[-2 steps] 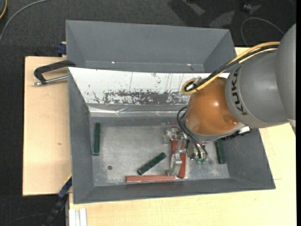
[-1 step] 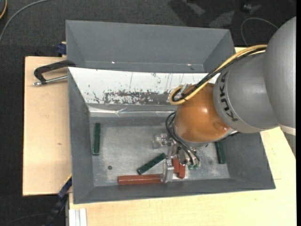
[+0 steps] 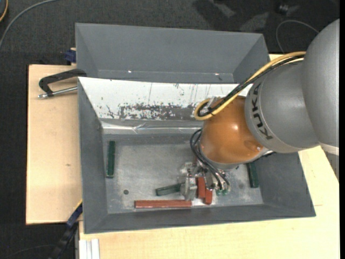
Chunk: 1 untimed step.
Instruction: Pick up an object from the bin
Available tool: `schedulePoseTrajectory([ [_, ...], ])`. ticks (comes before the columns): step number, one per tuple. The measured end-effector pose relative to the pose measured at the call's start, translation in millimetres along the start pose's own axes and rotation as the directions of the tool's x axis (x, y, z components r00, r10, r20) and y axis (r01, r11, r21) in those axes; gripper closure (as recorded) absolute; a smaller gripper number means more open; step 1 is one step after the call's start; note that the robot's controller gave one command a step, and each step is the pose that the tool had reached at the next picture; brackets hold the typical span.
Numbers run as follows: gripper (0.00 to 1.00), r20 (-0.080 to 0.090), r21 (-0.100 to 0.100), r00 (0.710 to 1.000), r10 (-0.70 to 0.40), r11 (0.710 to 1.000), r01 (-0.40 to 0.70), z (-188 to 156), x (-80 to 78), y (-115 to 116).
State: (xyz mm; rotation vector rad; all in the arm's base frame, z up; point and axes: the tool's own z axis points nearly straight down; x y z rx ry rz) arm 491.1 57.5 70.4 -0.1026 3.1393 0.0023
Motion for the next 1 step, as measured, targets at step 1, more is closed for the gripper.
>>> schedulePoseTrajectory([
  [1, 1.00, 0.016, 0.002, 0.998, -0.053, 0.999, 0.053, -151.3, -40.3, -31.1],
])
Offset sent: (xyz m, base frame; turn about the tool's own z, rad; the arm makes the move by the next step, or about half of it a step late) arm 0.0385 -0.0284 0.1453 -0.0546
